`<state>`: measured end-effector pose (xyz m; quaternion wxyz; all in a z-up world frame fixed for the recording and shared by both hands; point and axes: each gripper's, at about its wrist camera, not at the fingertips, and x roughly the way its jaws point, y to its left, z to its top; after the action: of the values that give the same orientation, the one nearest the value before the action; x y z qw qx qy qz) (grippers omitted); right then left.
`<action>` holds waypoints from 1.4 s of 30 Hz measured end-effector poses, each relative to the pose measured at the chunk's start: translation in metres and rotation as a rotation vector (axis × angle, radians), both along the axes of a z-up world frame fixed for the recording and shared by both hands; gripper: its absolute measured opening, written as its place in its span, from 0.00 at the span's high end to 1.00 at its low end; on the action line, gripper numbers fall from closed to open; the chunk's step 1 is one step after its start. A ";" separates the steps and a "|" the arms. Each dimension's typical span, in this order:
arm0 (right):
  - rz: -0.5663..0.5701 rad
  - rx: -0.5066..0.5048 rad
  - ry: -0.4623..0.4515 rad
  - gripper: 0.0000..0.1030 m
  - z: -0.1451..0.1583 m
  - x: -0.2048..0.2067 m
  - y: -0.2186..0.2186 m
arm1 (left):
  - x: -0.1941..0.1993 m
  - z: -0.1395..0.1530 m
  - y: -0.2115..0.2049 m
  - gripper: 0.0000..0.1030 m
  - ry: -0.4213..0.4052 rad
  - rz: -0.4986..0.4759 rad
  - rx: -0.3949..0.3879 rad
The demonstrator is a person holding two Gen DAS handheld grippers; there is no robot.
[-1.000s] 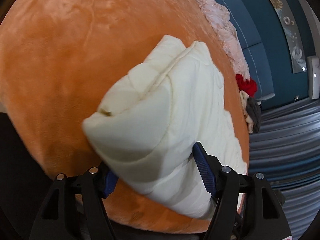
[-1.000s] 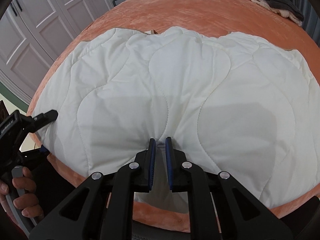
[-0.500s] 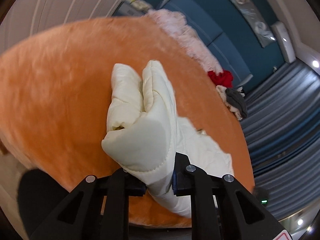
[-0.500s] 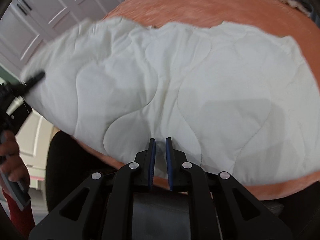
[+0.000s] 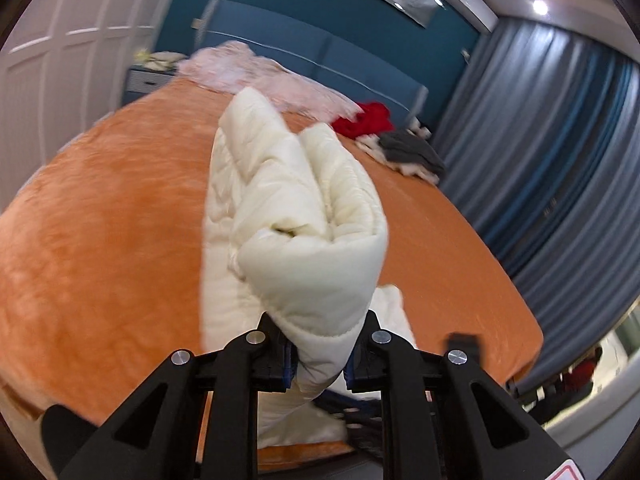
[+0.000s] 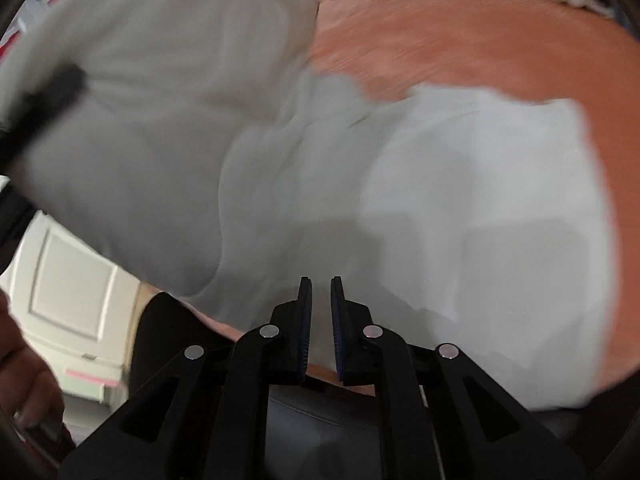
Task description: Fold large clothes
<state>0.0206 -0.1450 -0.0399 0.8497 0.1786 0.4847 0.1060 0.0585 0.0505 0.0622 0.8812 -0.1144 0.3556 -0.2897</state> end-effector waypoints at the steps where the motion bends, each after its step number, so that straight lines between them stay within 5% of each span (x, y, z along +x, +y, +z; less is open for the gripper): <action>1: -0.038 -0.026 -0.006 0.90 0.005 -0.010 -0.016 | 0.000 -0.004 -0.012 0.86 0.009 -0.023 0.005; 10: -0.247 -0.067 -0.008 0.90 0.015 -0.058 -0.102 | -0.019 -0.073 -0.117 0.86 0.095 -0.203 0.165; 16: -0.300 -0.041 -0.031 0.89 0.033 -0.055 -0.120 | -0.028 -0.116 -0.141 0.85 0.138 -0.224 0.249; 18: -0.296 -0.022 -0.051 0.79 0.042 -0.053 -0.123 | -0.030 -0.117 -0.140 0.83 0.148 -0.221 0.256; 20: -0.289 0.003 -0.092 0.56 0.057 -0.048 -0.125 | -0.033 -0.111 -0.138 0.79 0.141 -0.208 0.259; 22: -0.276 0.022 -0.126 0.48 0.066 -0.033 -0.128 | -0.036 -0.101 -0.134 0.74 0.132 -0.210 0.257; 29: -0.225 0.074 -0.075 0.38 0.075 0.030 -0.116 | -0.053 -0.065 -0.110 0.46 0.124 -0.239 0.188; 33: -0.161 0.102 0.018 0.38 0.058 0.047 -0.100 | -0.054 -0.046 -0.071 0.40 0.119 -0.161 0.121; 35: -0.136 0.074 0.031 0.66 0.052 0.047 -0.096 | -0.044 -0.042 -0.046 0.40 0.135 -0.081 0.102; 37: -0.126 0.033 0.010 0.83 0.055 0.042 -0.095 | -0.031 -0.040 -0.027 0.40 0.153 -0.012 0.096; 42: -0.147 -0.090 -0.067 0.87 0.077 0.009 -0.102 | -0.001 -0.050 -0.007 0.42 0.203 0.101 0.143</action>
<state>0.0295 -0.2471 0.0367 0.8779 0.1718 0.4461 0.0274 0.0573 0.0431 0.0127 0.8600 -0.0980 0.4565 -0.2059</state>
